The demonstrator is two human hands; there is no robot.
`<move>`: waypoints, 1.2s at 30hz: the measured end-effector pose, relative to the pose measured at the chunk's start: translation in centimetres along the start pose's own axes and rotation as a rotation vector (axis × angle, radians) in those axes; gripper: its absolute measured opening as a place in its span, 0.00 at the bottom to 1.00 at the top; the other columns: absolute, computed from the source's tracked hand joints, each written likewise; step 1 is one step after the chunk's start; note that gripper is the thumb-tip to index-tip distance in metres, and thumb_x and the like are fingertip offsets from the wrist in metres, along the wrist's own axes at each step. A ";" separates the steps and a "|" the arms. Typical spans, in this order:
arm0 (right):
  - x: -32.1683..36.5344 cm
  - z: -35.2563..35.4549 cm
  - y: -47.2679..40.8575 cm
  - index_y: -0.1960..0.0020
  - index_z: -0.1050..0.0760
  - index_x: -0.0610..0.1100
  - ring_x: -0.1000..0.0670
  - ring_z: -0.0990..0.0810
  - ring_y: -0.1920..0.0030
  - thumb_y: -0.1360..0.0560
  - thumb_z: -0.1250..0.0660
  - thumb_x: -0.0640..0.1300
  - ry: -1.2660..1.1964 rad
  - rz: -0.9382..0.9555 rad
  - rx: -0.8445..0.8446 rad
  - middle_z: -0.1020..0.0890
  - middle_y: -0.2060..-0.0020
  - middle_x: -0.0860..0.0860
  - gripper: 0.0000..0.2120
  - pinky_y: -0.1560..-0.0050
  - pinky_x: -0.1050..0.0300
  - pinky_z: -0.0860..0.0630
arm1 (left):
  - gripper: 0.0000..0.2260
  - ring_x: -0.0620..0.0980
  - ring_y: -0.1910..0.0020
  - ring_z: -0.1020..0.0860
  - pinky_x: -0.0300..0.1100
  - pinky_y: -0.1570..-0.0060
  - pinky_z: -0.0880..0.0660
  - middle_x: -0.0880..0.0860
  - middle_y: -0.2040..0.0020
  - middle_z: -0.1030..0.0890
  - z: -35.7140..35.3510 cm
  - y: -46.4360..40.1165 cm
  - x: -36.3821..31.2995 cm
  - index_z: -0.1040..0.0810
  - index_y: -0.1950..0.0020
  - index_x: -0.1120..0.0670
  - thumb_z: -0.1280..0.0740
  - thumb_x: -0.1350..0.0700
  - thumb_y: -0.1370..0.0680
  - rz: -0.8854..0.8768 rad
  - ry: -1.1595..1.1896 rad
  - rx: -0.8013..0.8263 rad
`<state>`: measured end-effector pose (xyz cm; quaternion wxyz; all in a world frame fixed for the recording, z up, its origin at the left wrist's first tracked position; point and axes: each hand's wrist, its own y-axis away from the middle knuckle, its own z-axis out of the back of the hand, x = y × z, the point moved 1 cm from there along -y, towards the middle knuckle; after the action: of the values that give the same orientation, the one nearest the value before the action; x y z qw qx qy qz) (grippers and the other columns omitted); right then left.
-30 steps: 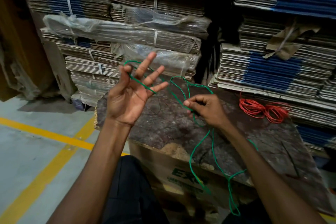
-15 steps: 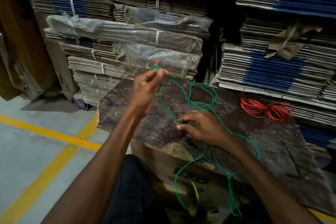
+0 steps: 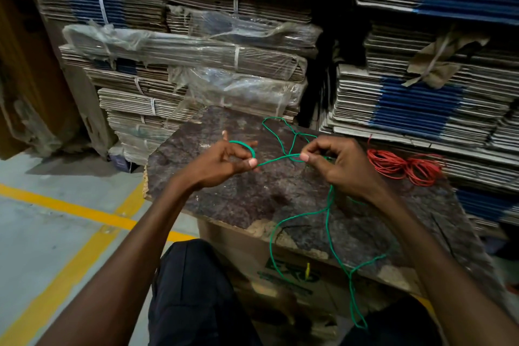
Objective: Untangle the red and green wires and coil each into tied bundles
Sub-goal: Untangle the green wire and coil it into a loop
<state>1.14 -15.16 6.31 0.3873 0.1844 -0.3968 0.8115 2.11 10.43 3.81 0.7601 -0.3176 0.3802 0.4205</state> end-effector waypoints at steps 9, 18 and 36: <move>0.5 -0.4 -2.5 0.59 0.17 0.43 0.60 0.21 0.62 0.28 0.26 0.42 0.102 0.141 -0.185 0.18 0.64 0.56 0.03 0.58 0.64 0.28 | 0.08 0.48 0.32 0.27 0.33 0.39 0.31 0.61 0.37 0.21 -1.3 2.7 -2.3 0.20 0.53 0.61 0.38 0.60 0.20 0.057 0.311 0.373; -2.1 -1.6 -2.9 0.59 0.17 0.43 0.50 0.20 0.65 0.28 0.29 0.50 -0.091 0.001 -0.058 0.17 0.66 0.47 0.09 0.62 0.50 0.25 | 0.06 0.67 0.25 0.41 0.68 0.31 0.50 0.68 0.27 0.36 -1.6 4.0 -2.9 0.23 0.57 0.57 0.34 0.56 0.22 -0.225 0.971 0.379; -3.6 -5.8 1.9 0.60 0.23 0.44 0.54 0.21 0.67 0.24 0.37 0.55 0.216 -0.139 0.405 0.19 0.69 0.50 0.16 0.64 0.47 0.25 | 0.06 0.64 0.34 0.34 0.60 0.37 0.30 0.59 0.23 0.41 0.2 -0.5 -4.0 0.18 0.57 0.45 0.27 0.45 0.30 -0.347 1.278 -0.237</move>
<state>2.00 -13.01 -0.36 0.4377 0.1973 -0.1685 0.8609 1.24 8.78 7.40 0.4022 -0.6419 0.6500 0.0605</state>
